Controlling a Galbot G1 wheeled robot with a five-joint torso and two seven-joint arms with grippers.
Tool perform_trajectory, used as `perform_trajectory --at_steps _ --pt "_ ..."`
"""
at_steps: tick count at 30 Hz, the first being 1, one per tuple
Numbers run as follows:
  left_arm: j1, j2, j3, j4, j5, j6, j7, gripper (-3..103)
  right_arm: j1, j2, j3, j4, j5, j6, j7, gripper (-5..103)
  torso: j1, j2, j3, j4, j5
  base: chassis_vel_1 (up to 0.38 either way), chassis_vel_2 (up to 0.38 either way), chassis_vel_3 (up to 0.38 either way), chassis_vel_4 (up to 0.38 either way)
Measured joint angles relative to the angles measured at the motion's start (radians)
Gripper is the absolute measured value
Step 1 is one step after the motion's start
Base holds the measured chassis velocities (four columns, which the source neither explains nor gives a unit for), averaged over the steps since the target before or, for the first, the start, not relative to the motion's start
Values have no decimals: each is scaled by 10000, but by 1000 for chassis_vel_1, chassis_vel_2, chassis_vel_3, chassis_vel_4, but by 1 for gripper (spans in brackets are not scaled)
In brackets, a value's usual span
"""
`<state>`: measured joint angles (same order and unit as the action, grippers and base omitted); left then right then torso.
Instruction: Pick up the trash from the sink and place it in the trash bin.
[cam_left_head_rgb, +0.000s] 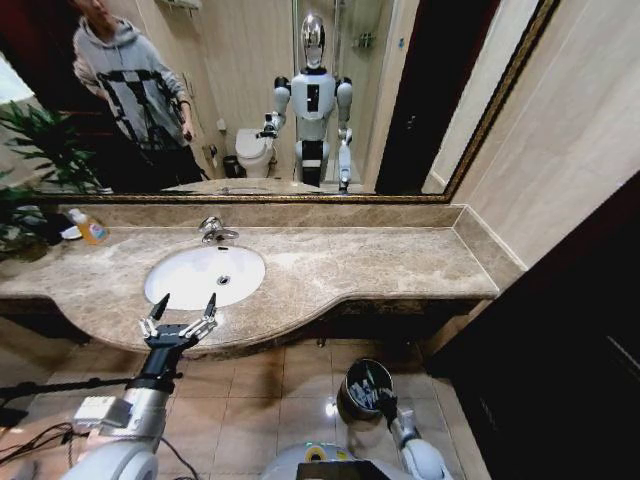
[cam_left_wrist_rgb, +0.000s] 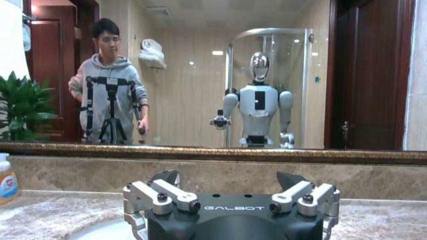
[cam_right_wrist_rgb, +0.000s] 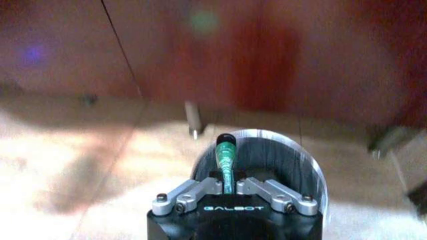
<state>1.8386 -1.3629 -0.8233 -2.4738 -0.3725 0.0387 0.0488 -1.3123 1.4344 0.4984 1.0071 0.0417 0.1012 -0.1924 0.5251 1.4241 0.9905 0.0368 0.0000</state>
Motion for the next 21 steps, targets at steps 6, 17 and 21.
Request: perform_trajectory --at_steps 6,17,21 --pt "0 0 -1 0 0 0 0 100 1690 105 -111 -2370 -681 -204 181 6 0 0 1 0 1 0 0 0 0" --pt "0 0 0 -1 0 0 0 100 2655 57 -154 -3721 -1052 -65 422 5 0 0 0 1 0 0 0 0 0" --pt "0 0 0 -1 0 0 0 100 2620 -9 -148 -3710 -975 -55 457 21 0 0 0 0 0 0 0 0 0"
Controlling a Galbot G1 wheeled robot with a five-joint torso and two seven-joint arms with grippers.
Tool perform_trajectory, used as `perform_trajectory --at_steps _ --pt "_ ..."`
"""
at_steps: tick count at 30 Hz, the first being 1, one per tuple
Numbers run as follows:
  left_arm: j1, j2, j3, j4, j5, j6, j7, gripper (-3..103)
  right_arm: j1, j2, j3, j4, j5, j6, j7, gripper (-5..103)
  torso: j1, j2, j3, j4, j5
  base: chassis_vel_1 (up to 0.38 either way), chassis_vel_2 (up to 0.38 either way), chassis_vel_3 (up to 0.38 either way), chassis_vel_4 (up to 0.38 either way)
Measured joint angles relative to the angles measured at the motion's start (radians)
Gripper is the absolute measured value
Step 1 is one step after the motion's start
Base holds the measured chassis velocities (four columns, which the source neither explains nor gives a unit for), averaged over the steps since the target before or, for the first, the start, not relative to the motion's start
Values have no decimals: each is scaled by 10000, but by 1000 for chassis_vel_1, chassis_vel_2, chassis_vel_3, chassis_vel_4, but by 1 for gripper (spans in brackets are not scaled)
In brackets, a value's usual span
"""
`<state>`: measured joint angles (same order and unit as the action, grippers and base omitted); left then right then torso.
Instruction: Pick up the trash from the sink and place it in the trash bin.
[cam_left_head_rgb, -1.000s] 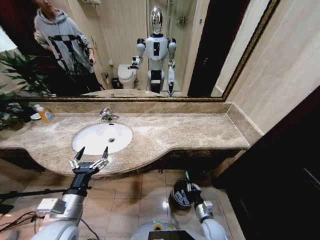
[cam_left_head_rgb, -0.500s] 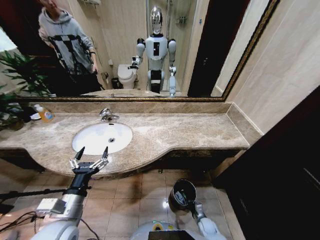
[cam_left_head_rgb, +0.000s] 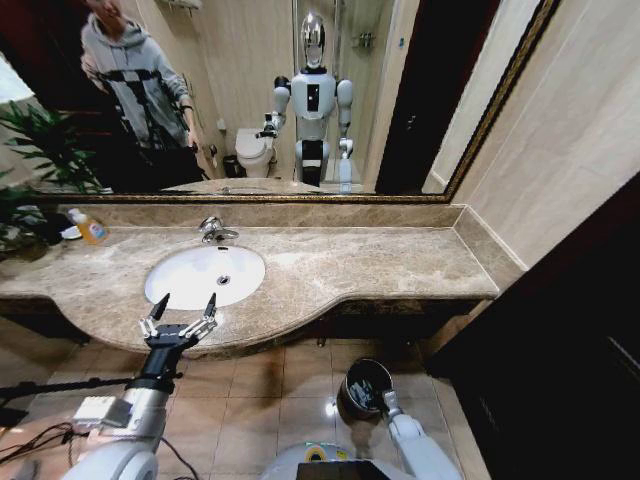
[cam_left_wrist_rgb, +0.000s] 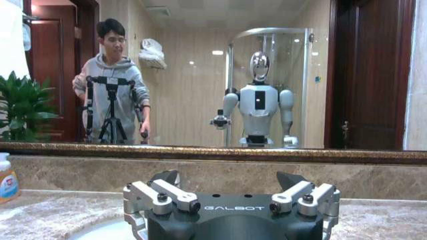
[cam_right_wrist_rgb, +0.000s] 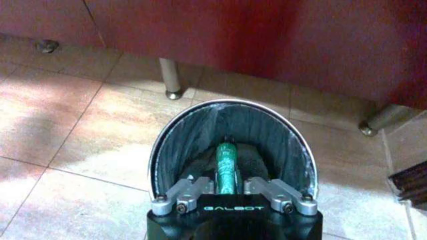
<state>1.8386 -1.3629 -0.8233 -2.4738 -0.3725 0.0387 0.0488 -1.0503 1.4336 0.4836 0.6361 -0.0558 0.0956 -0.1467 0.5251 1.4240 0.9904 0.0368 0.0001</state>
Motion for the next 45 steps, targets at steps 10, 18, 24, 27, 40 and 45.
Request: perform_trajectory --at_steps 10,18,24,27,40,45 --pt "0 0 0 0 0 0 0 100 -386 -85 42 800 276 -4 96 59 -1 0 -1 0 -1 0 0 0 0" --pt "0 1 0 0 0 0 0 100 -1288 -22 233 2419 649 288 389 86 -1 2 0 -1 3 0 0 0 0" --pt "0 0 -1 0 0 0 0 100 -2673 -119 941 5495 378 1103 575 100 -1 2 -1 -1 2 0 0 0 0" --pt "0 0 0 0 0 0 0 100 -3620 -84 1496 7679 776 813 373 100 -1 2 -1 0 2 0 0 0 0" --pt "0 0 0 0 0 0 0 100 -7049 1168 2144 14801 2286 -151 593 100 -2 3 -1 -1 -3 0 0 0 0" --pt "0 0 0 0 0 0 0 100 -7363 1595 2001 16344 2204 -94 600 100 -2 2 -1 -1 -2 0 0 0 0"
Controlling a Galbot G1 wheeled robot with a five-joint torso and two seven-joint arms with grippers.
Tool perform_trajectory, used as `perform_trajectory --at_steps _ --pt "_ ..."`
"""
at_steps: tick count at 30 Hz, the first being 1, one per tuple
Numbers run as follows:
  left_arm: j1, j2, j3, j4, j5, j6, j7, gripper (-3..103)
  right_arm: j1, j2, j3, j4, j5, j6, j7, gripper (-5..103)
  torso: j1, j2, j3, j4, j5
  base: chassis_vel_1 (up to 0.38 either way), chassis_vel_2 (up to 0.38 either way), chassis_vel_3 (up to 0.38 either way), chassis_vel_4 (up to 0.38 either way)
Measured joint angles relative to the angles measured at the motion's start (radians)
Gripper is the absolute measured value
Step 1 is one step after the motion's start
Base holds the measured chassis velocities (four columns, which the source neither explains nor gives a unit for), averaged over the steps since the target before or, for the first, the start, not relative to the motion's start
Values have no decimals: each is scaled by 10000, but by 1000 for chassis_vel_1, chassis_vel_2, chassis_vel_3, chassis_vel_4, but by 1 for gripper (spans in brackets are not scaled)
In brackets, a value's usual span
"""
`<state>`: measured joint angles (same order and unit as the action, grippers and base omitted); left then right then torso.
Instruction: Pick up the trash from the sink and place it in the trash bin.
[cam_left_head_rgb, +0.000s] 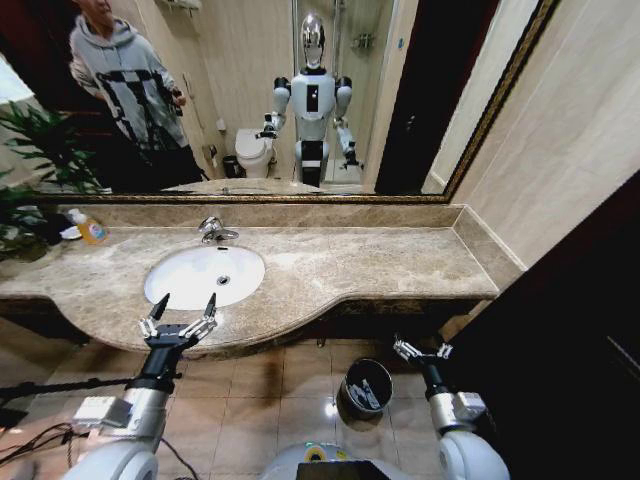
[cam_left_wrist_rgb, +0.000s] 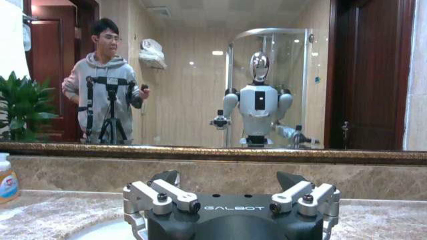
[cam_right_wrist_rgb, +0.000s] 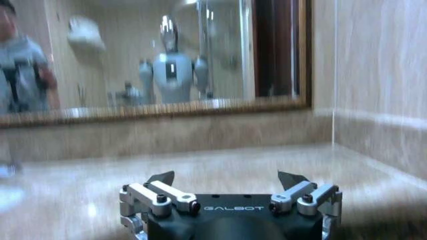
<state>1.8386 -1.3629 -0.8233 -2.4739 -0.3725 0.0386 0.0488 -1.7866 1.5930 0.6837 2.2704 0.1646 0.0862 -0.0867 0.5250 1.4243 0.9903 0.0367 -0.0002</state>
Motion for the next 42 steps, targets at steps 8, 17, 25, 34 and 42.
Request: perform_trajectory --at_steps 8,17,25,34,42 --pt "0 0 0 0 0 0 0 100 134 147 -507 1705 -496 -521 77 100 1 0 0 1 0 0 0 0 0" --pt "0 0 0 0 0 0 0 100 195 150 -795 1963 -775 -690 -159 100 1 0 0 0 0 0 0 0 0" --pt "0 0 0 0 -1 1 0 100 277 189 -832 1406 -952 -519 -463 100 1 -1 1 0 1 0 0 0 0" --pt "0 0 0 0 0 0 0 100 261 170 -837 1349 -973 -519 -488 100 1 0 1 0 1 0 0 0 0" --pt "0 0 0 1 0 0 0 100 261 162 -837 1341 -973 -519 -487 100 1 -1 1 0 2 0 0 0 0"
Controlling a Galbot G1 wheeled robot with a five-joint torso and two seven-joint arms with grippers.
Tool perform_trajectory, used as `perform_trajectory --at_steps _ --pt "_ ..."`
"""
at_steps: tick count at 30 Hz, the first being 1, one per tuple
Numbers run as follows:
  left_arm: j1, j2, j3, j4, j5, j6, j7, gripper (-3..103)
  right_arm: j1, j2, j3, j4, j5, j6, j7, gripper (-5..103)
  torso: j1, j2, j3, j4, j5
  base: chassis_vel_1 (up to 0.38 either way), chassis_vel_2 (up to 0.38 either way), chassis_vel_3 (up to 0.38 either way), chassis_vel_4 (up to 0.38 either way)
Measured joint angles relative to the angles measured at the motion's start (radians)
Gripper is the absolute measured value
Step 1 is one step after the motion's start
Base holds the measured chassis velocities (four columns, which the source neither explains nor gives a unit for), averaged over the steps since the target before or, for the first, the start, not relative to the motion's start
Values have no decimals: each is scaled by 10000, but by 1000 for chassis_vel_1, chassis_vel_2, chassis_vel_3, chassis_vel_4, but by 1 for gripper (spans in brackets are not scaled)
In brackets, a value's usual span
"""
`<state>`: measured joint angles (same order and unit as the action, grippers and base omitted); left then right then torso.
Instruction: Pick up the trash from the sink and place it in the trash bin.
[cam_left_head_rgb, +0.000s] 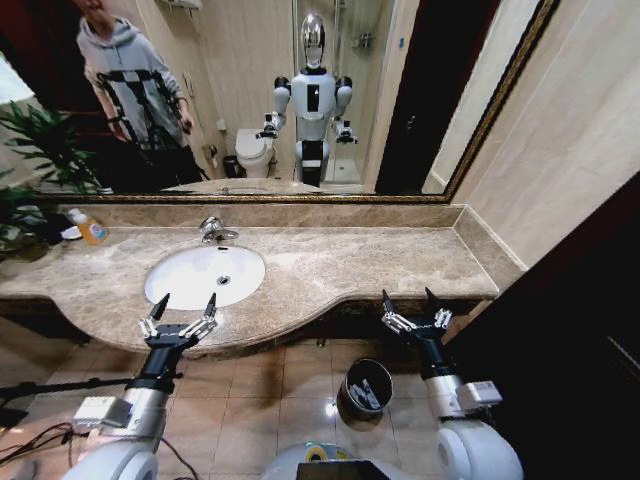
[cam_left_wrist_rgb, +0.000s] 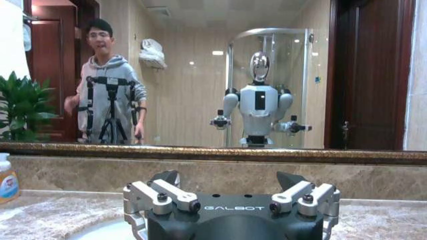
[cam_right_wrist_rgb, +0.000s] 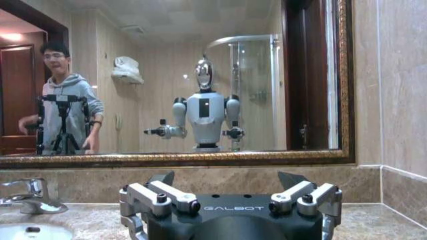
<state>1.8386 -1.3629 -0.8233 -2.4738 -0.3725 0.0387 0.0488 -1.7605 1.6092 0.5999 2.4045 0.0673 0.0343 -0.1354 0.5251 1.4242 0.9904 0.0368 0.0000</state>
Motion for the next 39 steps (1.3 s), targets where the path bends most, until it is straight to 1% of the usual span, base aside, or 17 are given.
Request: perform_trajectory --at_steps 39 --pt "0 0 0 0 0 0 0 100 2 -11 4 -12 12 9 7 100 0 -1 0 0 0 0 0 0 0"
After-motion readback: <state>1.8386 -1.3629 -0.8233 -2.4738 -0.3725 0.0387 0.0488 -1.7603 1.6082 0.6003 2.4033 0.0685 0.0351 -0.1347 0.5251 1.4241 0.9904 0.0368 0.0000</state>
